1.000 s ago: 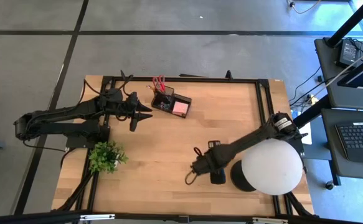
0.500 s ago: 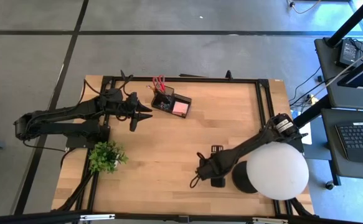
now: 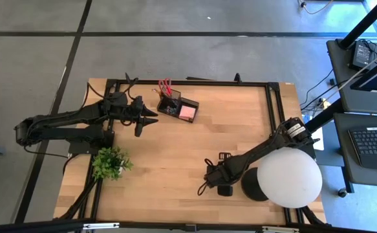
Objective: Pick and place office supplies into organizer
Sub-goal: Put the blue binder clip into the black desk organizer
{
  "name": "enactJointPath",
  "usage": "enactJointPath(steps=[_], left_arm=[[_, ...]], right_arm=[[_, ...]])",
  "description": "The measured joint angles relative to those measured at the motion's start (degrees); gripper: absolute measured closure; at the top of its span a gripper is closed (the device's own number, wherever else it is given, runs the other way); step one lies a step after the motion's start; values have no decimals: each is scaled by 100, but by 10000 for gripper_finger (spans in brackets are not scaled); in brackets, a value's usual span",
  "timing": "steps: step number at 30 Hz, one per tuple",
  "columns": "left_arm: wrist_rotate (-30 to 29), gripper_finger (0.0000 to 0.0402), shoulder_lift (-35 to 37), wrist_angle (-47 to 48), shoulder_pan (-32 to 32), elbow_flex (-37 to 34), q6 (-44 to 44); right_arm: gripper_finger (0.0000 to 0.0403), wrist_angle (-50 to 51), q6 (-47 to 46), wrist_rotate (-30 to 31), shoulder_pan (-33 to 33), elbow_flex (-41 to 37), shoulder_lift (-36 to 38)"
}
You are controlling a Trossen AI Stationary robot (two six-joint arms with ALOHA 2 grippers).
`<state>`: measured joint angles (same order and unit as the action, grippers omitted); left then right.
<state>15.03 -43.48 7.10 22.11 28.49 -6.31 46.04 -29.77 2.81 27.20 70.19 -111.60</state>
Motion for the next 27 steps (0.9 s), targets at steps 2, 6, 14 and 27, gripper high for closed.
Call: enactJointPath(steps=[2, 6, 14, 27], left_arm=[[0, 274, 0, -1, 0, 0, 0], [0, 274, 0, 1, 0, 0, 0], [-1, 274, 0, 1, 0, 0, 6], [-2, 274, 0, 1, 0, 0, 142]], right_arm=[[243, -5, 20, -3, 0, -2, 1], [257, -17, 27, -27, -13, -4, -3], [296, -17, 39, -29, -13, -12, -14], [344, -2, 45, -5, -13, -14, -18]])
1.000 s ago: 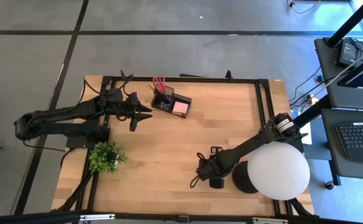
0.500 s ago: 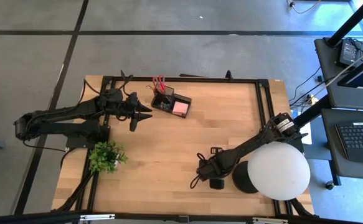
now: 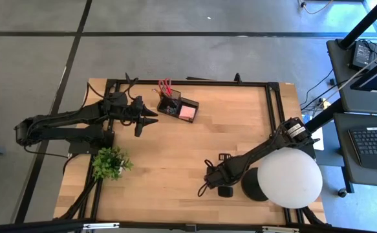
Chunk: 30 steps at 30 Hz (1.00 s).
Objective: Pick and place office supplies into organizer
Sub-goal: Put the blue binder clip into the black desk organizer
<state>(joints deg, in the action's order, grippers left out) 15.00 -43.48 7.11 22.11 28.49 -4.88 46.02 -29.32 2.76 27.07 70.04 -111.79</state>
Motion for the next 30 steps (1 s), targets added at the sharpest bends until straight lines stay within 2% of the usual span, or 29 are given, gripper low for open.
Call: enactJointPath(steps=[21, 27, 30], left_arm=[[0, 274, 0, 1, 0, 0, 6], [0, 274, 0, 2, 0, 0, 6], [0, 274, 0, 0, 0, 0, 6]], right_arm=[[338, 77, 170, -20, -86, 164, -34], [337, 155, 587, 575, -432, 425, -50], [337, 139, 915, 633, -634, 467, -50]])
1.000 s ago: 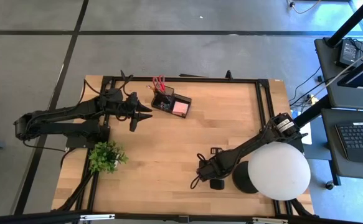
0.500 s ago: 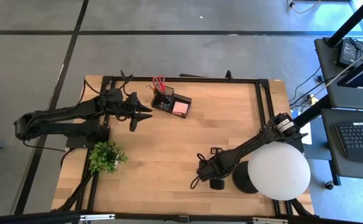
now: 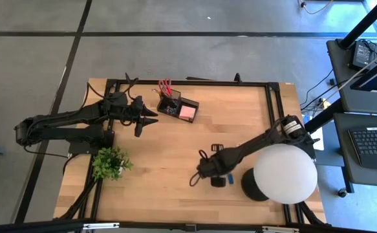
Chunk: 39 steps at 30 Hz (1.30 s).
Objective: Pick and place office supplies into organizer
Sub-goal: Put the blue binder clip into the black desk organizer
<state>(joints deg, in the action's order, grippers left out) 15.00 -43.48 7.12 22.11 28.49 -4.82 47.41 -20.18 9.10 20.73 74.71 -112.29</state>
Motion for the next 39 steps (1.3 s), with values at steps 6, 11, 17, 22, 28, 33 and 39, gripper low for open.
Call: enactJointPath(steps=[6, 11, 17, 22, 28, 33, 39], left_arm=[[0, 274, 0, 0, 0, 0, 0], [0, 274, 0, 2, 0, 0, 0], [0, 274, 0, 2, 0, 0, 0], [0, 274, 0, 2, 0, 0, 2], [0, 274, 0, 0, 0, 0, 3], [-39, 274, 0, 0, 0, 0, 4], [-48, 274, 0, 0, 0, 0, 4]], right_arm=[[337, -532, 774, 525, -570, 22, 10], [336, -1795, 1160, 635, -1173, 24, 13], [336, -3754, 1473, 654, -1850, 30, 24], [336, -5286, 1947, 690, -2356, 33, 28], [336, -6131, 1907, 851, -2901, 42, 4], [336, -6185, 1933, 633, -3061, 42, -46], [336, -6341, 1929, 575, -3076, 40, -343]])
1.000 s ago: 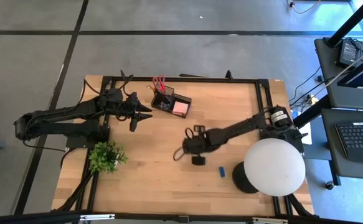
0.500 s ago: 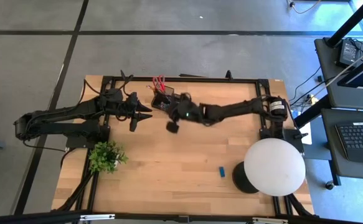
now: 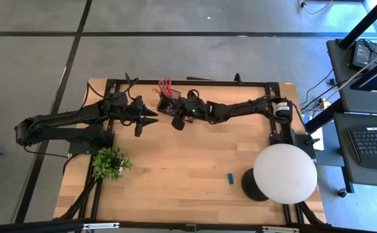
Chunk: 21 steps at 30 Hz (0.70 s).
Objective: Pick and place office supplies into organizer
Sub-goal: Put the blue binder clip into the black desk organizer
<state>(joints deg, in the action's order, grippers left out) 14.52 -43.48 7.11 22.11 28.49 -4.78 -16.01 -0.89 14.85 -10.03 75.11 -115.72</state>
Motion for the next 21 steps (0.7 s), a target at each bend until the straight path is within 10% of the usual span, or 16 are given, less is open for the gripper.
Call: enactJointPath(steps=[21], left_arm=[[-6, 274, 0, 0, 0, 0, 2]], right_arm=[[336, -521, -483, 9, -289, -2, -844]])
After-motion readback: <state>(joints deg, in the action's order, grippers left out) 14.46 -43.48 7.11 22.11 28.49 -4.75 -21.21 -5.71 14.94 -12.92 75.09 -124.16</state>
